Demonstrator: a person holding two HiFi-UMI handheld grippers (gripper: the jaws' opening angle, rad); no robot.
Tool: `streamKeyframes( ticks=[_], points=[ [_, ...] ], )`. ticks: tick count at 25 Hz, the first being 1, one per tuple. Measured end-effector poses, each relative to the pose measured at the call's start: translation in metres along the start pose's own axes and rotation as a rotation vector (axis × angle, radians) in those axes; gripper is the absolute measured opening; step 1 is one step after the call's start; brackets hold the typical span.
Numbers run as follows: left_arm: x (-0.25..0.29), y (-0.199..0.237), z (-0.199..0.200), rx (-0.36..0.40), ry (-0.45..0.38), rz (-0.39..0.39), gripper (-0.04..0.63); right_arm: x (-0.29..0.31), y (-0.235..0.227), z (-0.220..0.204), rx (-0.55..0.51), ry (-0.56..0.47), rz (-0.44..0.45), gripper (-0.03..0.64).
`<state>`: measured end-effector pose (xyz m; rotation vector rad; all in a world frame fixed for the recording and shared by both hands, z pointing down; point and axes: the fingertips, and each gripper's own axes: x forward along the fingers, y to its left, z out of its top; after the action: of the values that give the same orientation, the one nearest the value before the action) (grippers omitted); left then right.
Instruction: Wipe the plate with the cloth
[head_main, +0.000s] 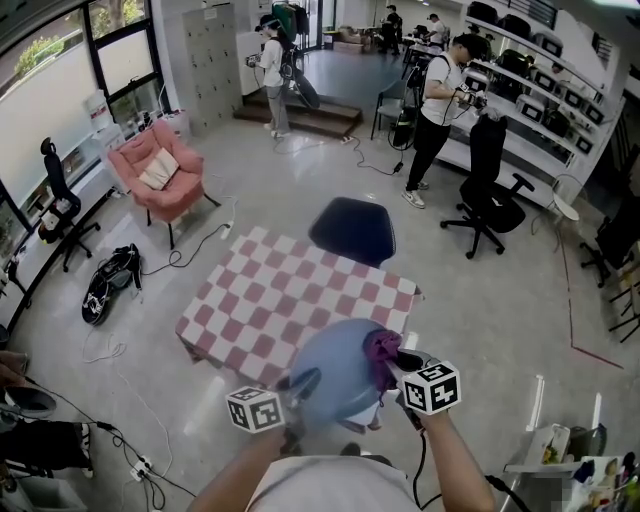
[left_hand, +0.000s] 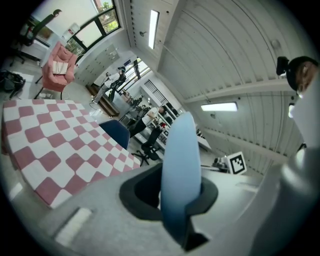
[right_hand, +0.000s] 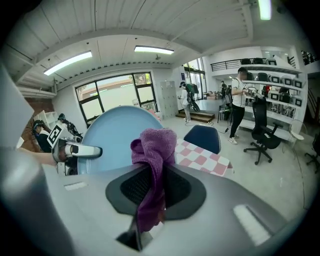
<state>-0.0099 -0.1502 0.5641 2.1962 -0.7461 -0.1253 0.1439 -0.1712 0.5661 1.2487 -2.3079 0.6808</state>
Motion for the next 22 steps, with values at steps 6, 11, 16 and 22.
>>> streamKeyframes(
  ticks=[6,11,16,22],
  points=[
    [0.002,0.003,0.017,-0.019,-0.060,0.005,0.051,0.005,0.010,-0.020,0.040,0.065,0.089,0.058],
    [0.008,0.001,0.030,-0.011,-0.097,0.020,0.052,0.017,0.042,-0.035,-0.006,0.124,0.167,0.058],
    [0.012,-0.004,0.040,0.005,-0.123,0.028,0.052,0.024,0.079,-0.031,-0.019,0.130,0.284,0.058],
    [0.015,-0.014,0.041,0.030,-0.130,0.029,0.052,0.026,0.129,-0.021,-0.018,0.139,0.465,0.058]
  ],
)
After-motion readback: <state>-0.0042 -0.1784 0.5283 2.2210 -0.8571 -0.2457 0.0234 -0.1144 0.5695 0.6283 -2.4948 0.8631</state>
